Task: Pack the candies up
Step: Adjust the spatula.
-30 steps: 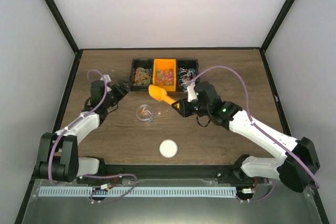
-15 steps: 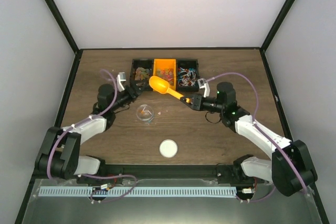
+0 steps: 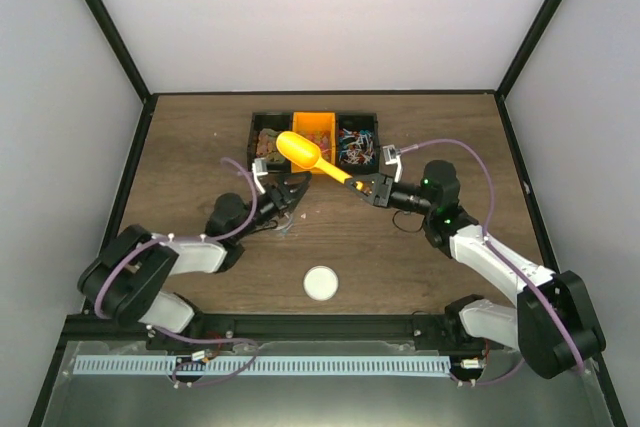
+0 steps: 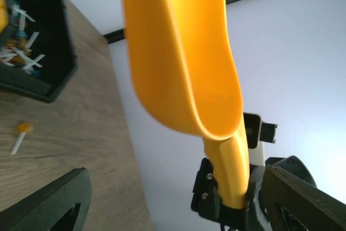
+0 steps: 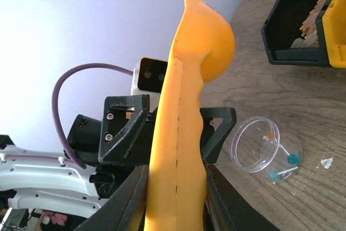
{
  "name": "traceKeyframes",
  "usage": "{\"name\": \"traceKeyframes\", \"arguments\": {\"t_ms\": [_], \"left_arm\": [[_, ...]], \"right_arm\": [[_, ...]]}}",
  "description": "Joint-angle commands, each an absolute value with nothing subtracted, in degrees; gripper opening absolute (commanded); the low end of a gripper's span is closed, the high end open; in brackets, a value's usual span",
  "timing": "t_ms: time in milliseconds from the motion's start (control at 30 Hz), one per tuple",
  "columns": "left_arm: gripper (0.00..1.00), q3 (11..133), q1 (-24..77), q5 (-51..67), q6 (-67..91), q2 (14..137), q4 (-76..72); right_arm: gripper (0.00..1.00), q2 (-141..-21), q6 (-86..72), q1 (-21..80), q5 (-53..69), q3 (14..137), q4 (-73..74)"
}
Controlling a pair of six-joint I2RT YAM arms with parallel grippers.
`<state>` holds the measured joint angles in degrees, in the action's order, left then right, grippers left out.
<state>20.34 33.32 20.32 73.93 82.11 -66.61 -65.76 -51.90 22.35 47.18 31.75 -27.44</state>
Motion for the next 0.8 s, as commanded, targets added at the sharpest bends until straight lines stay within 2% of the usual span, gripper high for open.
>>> {"name": "traceKeyframes", "arguments": {"t_ms": [0, 167, 300, 433, 767], "left_arm": [[0.86, 23.9, 36.4, 17.3, 77.7, 88.2, -78.9], [0.8, 26.6, 38.8, 17.7, 83.3, 98.2, -91.9], [0.68, 27.6, 39.4, 15.9, 84.7, 103.1, -97.6], [0.72, 27.5, 39.6, 14.2, 82.6, 100.8, -95.9], [0.75, 28.9, 42.0, 15.3, 77.6, 94.6, -87.8]], "right_arm": [[0.02, -65.8, -53.9, 22.0, 49.0, 31.6, -31.4], [0.02, -66.1, -53.9, 22.0, 49.8, 31.8, -31.1], [0.02, -65.9, -52.9, 22.0, 50.5, 32.4, -29.5], [0.02, -65.8, -51.1, 22.0, 50.3, 33.0, -27.2], [0.02, -66.0, -49.8, 21.6, 47.9, 33.0, -25.9]]}}
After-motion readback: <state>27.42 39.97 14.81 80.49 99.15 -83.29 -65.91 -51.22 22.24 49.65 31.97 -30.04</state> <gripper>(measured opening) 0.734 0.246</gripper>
